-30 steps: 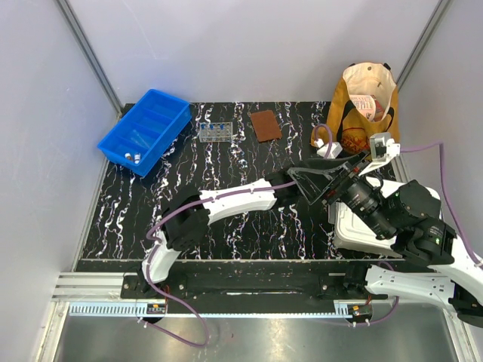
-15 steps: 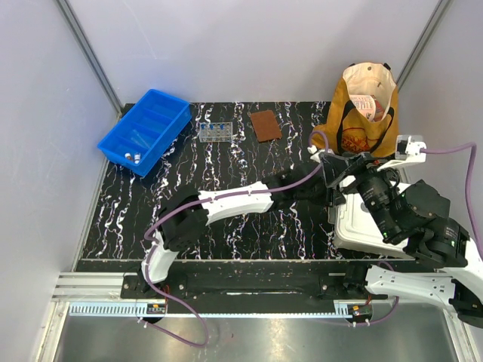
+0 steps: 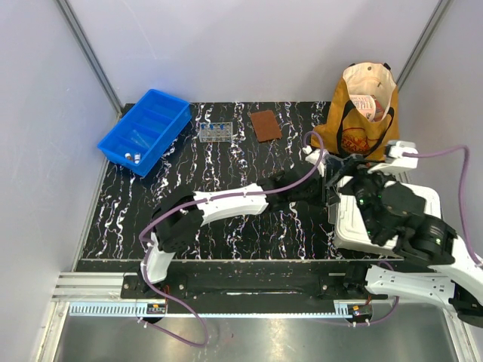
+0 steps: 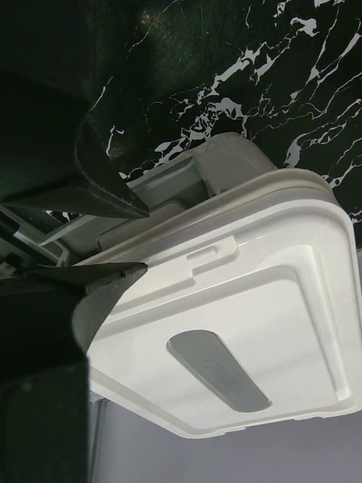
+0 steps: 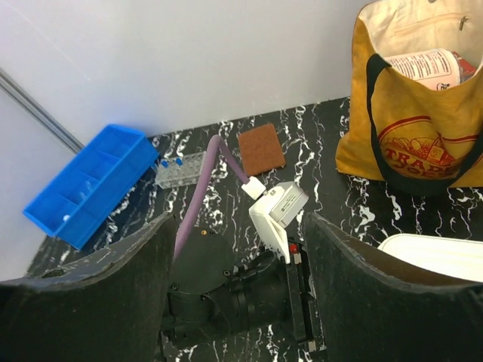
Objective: Organize the chemistry lab equipment
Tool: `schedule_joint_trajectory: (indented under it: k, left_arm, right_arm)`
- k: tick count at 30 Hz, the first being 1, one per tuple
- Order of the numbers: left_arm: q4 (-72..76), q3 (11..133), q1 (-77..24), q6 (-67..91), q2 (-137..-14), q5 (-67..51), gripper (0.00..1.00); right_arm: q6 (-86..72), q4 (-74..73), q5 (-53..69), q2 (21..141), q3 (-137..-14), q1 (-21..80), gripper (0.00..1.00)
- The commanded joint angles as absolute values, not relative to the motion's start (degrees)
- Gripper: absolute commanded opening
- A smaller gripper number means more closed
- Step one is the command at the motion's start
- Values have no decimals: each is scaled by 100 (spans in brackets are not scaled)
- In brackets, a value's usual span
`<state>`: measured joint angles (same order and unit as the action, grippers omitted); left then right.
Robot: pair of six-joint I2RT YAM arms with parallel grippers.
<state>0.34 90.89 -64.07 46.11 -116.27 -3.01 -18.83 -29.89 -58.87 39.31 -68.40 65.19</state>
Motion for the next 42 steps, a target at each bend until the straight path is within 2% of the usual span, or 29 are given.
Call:
schedule_joint_trajectory:
  k: [1,9,14,21,30,42]
  left_arm:
    - [-97,8824,-6416,4482,-11400,-272,33]
    - [456,7789,-6407,4851,-10575,-26,34]
    - [1009,6779,-6372,5369,-9854,343,36]
    - [1213,5503,-6328,5739,-8896,896,38]
    - [1037,4703,-6249,5564,-7999,1230,42]
    - [484,4307,-6240,5177,-6883,1494,45]
  right_arm:
    - [-2030,-3085,-6064,4324,-6899,6513,74]
    - [-1767,-3076,-6495,4464,-7031,6407,71]
    - [-1397,-3111,-5934,4965,-7128,6127,72]
    - [-2082,-3541,-4747,5291,-7111,4959,70]
    - [-3049,-5141,-3886,5502,-6944,2999,70]
    - [-2198,-4439,-2410,6169,-6284,1776,70]
